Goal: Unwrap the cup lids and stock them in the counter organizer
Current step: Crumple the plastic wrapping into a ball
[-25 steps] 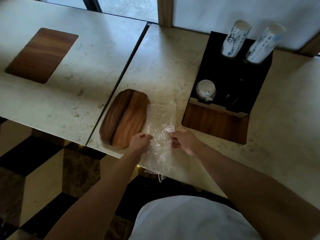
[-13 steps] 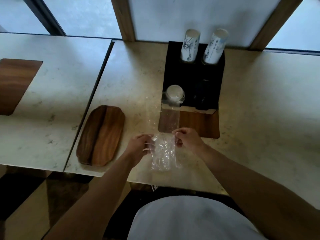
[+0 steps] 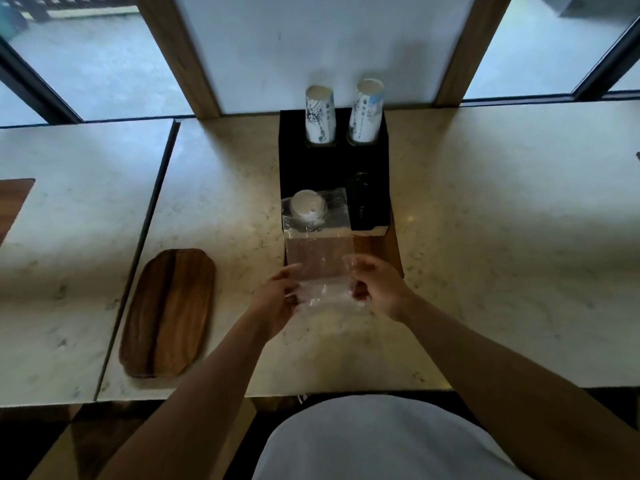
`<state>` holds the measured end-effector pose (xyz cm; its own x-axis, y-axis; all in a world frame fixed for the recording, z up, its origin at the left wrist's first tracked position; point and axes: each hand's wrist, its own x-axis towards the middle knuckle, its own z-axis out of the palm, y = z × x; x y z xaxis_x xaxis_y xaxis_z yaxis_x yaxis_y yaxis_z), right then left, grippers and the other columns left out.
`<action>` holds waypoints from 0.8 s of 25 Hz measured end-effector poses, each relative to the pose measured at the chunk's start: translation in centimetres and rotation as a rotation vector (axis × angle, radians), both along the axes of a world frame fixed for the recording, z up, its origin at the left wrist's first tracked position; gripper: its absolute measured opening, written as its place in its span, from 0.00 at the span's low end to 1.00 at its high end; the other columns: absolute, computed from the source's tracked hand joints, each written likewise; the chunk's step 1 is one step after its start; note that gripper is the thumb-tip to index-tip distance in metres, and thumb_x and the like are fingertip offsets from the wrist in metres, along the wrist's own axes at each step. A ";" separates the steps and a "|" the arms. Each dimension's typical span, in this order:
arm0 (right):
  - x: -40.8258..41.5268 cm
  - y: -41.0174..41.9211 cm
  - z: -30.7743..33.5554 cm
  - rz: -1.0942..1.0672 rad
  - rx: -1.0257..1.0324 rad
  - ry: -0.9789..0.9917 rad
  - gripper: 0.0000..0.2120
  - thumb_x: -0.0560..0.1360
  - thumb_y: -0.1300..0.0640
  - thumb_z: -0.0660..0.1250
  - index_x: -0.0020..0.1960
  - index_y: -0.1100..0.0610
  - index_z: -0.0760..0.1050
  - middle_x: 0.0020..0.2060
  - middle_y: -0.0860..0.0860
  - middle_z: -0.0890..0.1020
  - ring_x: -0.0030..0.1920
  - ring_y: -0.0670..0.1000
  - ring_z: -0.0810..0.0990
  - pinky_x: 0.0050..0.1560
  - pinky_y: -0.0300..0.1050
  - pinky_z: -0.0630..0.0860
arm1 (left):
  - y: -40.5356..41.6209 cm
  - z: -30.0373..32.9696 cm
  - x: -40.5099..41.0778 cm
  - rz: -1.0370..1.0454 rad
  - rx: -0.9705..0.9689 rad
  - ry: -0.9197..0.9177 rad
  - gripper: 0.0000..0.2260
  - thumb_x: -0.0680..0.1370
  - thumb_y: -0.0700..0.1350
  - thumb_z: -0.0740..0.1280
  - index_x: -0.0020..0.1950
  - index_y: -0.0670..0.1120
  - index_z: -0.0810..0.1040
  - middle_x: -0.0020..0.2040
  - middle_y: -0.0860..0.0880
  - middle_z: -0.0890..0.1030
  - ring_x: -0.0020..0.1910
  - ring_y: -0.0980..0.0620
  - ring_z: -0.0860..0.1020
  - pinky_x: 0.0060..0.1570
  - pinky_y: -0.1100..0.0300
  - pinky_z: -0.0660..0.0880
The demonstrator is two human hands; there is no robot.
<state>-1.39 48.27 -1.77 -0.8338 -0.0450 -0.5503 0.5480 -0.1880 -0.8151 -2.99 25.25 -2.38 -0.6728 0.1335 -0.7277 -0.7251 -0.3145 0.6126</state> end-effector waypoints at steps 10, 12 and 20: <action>1.4 2.4 -2.1 0.024 -0.220 0.028 0.18 0.74 0.65 0.69 0.64 0.63 0.78 0.47 0.56 0.83 0.46 0.52 0.82 0.47 0.45 0.78 | 0.6 0.1 0.2 -0.136 0.284 -0.032 0.24 0.70 0.25 0.62 0.66 0.35 0.77 0.65 0.34 0.79 0.63 0.39 0.80 0.49 0.52 0.83; 1.7 2.8 -2.6 0.060 -0.172 0.026 0.16 0.73 0.52 0.75 0.58 0.58 0.81 0.44 0.54 0.83 0.44 0.51 0.81 0.46 0.45 0.78 | 0.8 0.0 0.2 -0.262 0.133 0.039 0.19 0.73 0.30 0.70 0.63 0.41 0.80 0.65 0.40 0.79 0.64 0.42 0.78 0.58 0.43 0.80; 1.9 3.1 -2.4 0.181 0.105 0.025 0.10 0.74 0.42 0.71 0.45 0.49 0.84 0.32 0.43 0.78 0.32 0.41 0.75 0.35 0.39 0.71 | 1.2 0.1 -0.3 -0.261 0.018 0.124 0.20 0.75 0.43 0.74 0.63 0.34 0.77 0.60 0.38 0.83 0.58 0.39 0.83 0.60 0.42 0.79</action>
<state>0.50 51.35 -4.19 -0.8305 -0.1388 -0.5394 0.5449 -0.0018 -0.8385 -3.28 26.42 -2.31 -0.6977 0.3262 -0.6379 -0.7028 -0.1389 0.6977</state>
